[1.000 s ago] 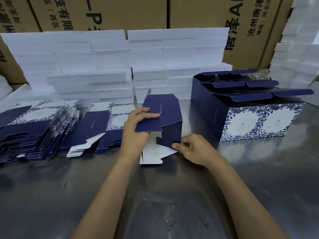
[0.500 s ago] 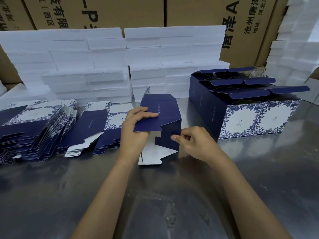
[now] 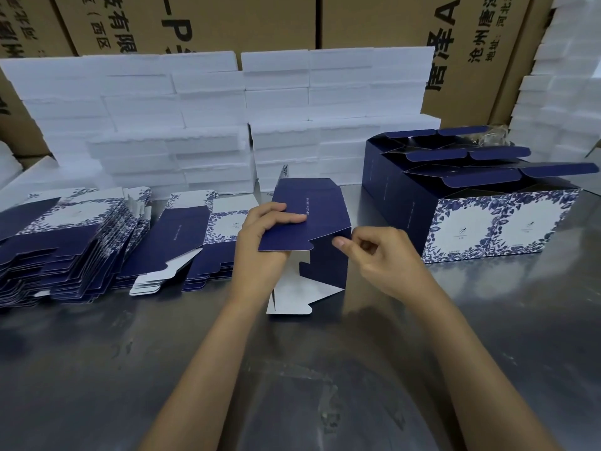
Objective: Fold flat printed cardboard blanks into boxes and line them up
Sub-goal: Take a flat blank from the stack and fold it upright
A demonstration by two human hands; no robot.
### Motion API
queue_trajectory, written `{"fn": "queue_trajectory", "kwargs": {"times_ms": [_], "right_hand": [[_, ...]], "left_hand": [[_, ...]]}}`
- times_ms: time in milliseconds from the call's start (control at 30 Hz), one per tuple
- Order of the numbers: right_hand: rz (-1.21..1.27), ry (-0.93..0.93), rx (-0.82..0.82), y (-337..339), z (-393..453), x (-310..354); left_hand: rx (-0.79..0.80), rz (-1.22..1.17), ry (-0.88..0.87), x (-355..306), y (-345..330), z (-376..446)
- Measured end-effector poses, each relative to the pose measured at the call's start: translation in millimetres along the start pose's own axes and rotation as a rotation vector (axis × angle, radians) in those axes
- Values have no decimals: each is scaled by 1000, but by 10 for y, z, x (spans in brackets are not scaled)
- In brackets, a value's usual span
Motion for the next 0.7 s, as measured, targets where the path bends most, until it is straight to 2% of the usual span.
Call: {"fn": "queue_trajectory", "kwargs": {"times_ms": [133,267,300,467,600,700], "right_hand": [[43,-13,-19,27,-17,54],[419,-55,-306,73,13,170],[473,-64,-319,67,12,201],[382,-35,-36,-37,-26,213],[392,-27,-49,-51,-12,180],[407,-17,-89,-79,5,145]], "left_hand": [[-1,19,-22,3,-4,-6],[39,47,-3,17,-37,-33],[54,64,-10,6,-53,-49],[197,216,-59,-4,-33,-69],[374,259,33,21,64,-61],[418,208,68,-13,70,-47]]}}
Point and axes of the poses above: each hand's wrist, its own z-axis towards the middle knuckle, its own y-axis out of the back of the hand, x = y × z, the point moved 1 cm from there along z, towards the middle knuckle, and after that the axes turned 7 degrees about y, right-handed, at the moved point
